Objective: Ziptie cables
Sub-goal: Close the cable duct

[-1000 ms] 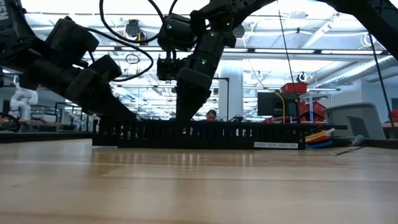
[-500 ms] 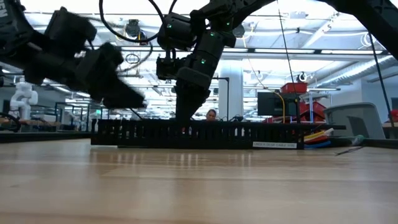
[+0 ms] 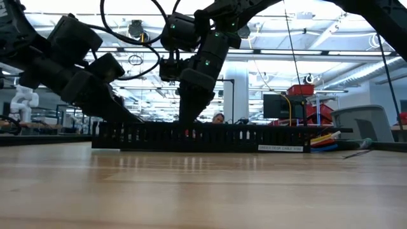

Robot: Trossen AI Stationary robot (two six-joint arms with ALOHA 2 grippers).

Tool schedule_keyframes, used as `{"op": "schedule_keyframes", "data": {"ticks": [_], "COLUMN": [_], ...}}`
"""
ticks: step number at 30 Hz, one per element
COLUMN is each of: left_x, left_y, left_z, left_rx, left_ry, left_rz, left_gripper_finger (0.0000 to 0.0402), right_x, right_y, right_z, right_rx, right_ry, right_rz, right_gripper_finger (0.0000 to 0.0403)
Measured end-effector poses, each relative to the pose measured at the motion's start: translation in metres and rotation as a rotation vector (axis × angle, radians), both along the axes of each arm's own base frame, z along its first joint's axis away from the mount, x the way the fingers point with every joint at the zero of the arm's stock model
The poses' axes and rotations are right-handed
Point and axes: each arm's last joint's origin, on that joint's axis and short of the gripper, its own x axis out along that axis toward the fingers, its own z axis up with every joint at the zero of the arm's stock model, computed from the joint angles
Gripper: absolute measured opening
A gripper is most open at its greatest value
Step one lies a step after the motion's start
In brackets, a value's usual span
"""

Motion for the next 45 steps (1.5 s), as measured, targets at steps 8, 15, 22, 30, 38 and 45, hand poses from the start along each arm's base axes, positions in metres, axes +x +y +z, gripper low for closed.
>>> {"op": "schedule_keyframes", "data": {"ticks": [8, 15, 22, 30, 38, 45], "left_x": [-0.001, 0.001, 0.002, 0.004, 0.005, 0.007], "left_y": [0.001, 0.002, 0.002, 0.002, 0.002, 0.002], "left_z": [-0.001, -0.001, -0.001, -0.005, -0.012, -0.011], "left_rx": [0.05, 0.008, 0.063, 0.079, 0.104, 0.101], "left_ry": [0.02, 0.037, 0.054, 0.066, 0.099, 0.072], "left_rz": [0.008, 0.075, 0.045, 0.037, 0.017, 0.022], "left_gripper_finger": [0.026, 0.026, 0.026, 0.026, 0.026, 0.026], "right_x": [0.0, 0.0, 0.0, 0.0, 0.001, 0.001], "right_y": [0.0, -0.001, 0.0, 0.0, 0.0, 0.0], "right_z": [0.0, 0.0, 0.0, 0.0, 0.0, 0.0], "right_rx": [-0.001, -0.003, -0.003, 0.003, 0.005, 0.006], "right_ry": [-0.001, -0.001, -0.001, 0.001, -0.009, -0.014], "right_rz": [-0.001, -0.007, -0.006, -0.017, -0.016, -0.017], "right_gripper_finger": [0.0242, 0.0242, 0.0242, 0.0242, 0.0242, 0.0242]}}
